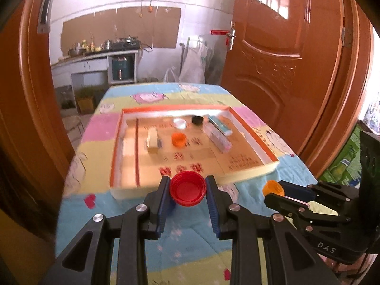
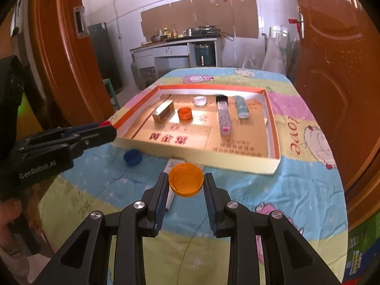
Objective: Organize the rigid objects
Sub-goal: 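Carry the red cap and orange cap over the tray with both tools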
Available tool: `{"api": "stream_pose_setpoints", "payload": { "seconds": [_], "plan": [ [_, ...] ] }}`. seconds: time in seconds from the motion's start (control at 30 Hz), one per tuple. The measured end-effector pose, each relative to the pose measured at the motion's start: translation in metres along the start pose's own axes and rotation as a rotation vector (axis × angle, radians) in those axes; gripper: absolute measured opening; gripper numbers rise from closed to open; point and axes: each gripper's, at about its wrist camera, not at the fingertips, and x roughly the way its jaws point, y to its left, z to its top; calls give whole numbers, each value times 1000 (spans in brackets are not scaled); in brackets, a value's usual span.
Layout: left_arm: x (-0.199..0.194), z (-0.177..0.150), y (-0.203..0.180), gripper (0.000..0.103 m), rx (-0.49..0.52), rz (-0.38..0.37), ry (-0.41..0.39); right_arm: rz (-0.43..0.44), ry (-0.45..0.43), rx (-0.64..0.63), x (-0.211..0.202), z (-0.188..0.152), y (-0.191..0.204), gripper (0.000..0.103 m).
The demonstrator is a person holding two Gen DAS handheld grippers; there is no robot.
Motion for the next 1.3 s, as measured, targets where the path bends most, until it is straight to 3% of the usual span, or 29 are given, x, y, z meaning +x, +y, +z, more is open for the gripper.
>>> {"api": "stream_pose_setpoints", "payload": {
  "seconds": [0.17,1.3],
  "plan": [
    [4,17,4,31,3,19,-20,-5,-14,-6,4,16,-4,31],
    [75,73,50,31,-53,84,42,66,5,0,68,90,-24,31]
  ]
}}
